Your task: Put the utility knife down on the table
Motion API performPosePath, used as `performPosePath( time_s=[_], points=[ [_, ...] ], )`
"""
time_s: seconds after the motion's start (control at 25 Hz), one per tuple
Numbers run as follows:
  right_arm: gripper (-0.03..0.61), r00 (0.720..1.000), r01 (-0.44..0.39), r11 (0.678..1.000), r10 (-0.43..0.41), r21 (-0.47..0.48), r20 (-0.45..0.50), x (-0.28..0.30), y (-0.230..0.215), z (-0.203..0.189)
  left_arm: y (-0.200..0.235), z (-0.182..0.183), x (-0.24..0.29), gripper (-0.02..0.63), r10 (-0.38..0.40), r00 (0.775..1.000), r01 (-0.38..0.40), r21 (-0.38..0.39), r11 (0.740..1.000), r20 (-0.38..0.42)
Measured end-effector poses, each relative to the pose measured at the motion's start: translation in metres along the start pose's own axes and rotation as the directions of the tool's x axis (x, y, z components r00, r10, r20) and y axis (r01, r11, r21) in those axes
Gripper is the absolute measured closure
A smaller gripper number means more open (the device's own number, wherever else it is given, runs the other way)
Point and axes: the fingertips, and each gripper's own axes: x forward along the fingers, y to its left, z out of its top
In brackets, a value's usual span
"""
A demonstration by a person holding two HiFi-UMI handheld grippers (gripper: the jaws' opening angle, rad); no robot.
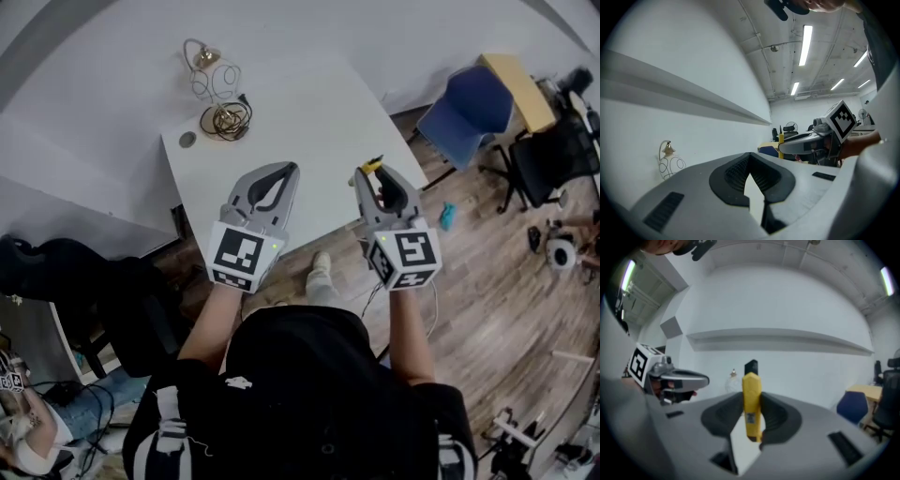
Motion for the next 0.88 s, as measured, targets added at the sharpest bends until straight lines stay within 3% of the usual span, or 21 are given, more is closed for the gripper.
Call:
performPosePath(
  time_s=[0.4, 0.88],
  points=[
    [0.442, 0.983, -0.183, 0.983, 0.183, 0.005, -0.018, 0.083, -0.016, 0.010, 0.051, -0.008, 0.035, 0.600, 0.171, 0.983, -0.172, -0.015, 0.985, -0.064],
    [0.442, 0.920, -0.388, 0.922, 0.388, 0.005, -0.058, 0.145, -0.023, -0.002, 0.077, -0.030, 0.063, 0.600, 0.334, 0.932, -0.342, -0.036, 0.939, -0.143]
  ],
)
